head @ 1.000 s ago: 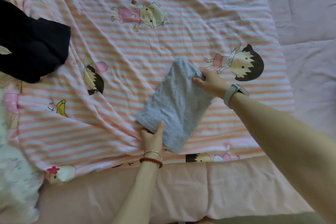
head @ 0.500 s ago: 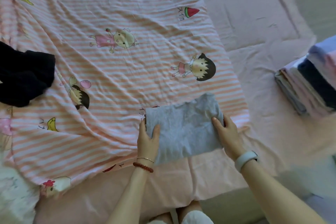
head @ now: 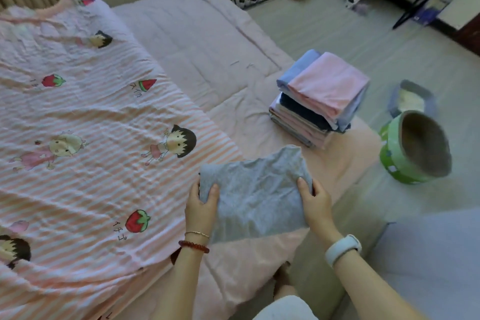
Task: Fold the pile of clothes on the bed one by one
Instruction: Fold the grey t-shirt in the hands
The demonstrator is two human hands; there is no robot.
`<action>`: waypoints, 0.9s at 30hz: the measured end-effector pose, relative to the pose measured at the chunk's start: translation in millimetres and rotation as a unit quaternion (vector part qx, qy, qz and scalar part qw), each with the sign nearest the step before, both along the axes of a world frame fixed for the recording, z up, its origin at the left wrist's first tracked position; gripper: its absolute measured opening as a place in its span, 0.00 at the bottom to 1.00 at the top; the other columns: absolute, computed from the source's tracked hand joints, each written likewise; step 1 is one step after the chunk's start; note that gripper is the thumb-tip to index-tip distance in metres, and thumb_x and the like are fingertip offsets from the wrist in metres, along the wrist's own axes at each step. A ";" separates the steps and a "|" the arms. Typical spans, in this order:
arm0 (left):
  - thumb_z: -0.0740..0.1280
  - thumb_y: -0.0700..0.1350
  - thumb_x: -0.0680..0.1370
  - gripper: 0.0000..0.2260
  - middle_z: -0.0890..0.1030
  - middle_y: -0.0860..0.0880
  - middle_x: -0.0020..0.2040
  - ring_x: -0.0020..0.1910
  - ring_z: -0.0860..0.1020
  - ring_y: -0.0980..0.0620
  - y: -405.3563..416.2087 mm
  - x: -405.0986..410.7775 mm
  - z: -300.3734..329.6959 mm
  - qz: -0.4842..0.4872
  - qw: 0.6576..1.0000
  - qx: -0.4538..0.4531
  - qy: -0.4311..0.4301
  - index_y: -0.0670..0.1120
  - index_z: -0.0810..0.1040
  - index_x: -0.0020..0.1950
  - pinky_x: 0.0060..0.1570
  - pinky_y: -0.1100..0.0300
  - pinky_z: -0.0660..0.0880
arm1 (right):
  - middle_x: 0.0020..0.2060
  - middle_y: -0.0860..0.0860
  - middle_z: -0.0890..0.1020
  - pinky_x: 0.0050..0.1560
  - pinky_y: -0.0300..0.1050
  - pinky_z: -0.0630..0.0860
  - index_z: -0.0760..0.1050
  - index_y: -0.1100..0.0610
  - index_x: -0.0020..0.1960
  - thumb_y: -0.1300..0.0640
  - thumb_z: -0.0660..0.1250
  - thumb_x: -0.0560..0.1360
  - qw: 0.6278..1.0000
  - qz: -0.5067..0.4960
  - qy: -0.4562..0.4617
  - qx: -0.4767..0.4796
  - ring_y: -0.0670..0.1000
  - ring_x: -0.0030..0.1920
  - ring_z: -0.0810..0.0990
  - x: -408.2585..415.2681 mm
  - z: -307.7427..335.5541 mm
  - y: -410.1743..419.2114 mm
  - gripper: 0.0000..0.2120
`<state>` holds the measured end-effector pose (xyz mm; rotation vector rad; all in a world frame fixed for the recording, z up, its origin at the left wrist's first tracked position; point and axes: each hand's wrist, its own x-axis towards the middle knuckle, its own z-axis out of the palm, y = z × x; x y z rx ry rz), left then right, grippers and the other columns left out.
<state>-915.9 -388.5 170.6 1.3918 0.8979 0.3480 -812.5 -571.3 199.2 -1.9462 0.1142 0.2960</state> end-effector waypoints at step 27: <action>0.68 0.47 0.74 0.29 0.69 0.43 0.66 0.64 0.68 0.42 -165.5 462.6 -27.0 0.149 0.944 0.135 0.262 0.43 0.61 0.72 0.61 0.50 0.66 | 0.60 0.60 0.74 0.60 0.56 0.67 0.70 0.57 0.66 0.53 0.62 0.76 0.866 0.286 -0.170 -0.372 0.61 0.61 0.71 575.1 -38.2 -76.1 0.20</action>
